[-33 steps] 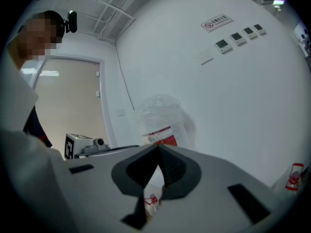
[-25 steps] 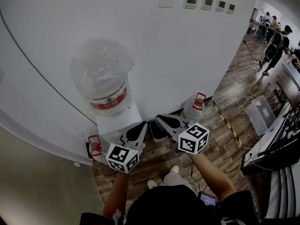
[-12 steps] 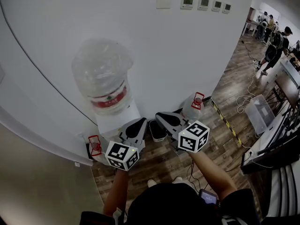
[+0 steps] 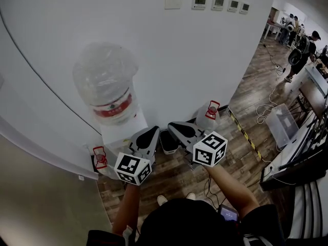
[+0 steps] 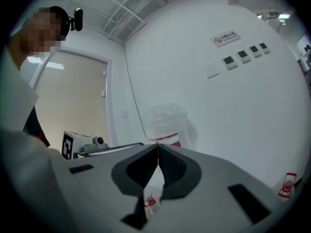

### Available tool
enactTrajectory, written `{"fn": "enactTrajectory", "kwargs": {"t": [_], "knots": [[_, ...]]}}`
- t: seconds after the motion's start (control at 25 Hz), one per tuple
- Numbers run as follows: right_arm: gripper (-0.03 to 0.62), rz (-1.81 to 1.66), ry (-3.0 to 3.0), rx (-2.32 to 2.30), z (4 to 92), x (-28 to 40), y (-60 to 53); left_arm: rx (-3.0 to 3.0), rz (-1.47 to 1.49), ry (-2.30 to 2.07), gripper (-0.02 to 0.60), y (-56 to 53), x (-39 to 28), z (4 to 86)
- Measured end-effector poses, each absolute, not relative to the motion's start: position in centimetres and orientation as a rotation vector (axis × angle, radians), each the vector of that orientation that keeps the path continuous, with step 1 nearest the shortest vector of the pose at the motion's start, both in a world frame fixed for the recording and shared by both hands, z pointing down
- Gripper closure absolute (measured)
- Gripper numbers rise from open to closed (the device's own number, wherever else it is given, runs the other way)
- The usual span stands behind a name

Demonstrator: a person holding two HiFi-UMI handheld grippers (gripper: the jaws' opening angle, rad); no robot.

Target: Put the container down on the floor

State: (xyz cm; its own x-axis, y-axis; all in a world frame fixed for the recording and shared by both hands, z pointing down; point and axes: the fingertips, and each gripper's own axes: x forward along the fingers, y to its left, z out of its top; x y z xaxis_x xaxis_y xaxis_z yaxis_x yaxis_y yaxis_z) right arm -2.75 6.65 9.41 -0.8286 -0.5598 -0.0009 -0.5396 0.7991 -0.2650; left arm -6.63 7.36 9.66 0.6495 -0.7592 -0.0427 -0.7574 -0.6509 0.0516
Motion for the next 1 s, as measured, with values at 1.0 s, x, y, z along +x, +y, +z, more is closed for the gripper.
{"fn": "enactTrajectory", "kwargs": {"t": [1.0], "knots": [[0.565, -0.397, 2.888, -0.827, 8.9, 1.4, 7.2, 2.816, -0.077, -1.338, 0.563, 7.7, -2.5, 9.2]]}}
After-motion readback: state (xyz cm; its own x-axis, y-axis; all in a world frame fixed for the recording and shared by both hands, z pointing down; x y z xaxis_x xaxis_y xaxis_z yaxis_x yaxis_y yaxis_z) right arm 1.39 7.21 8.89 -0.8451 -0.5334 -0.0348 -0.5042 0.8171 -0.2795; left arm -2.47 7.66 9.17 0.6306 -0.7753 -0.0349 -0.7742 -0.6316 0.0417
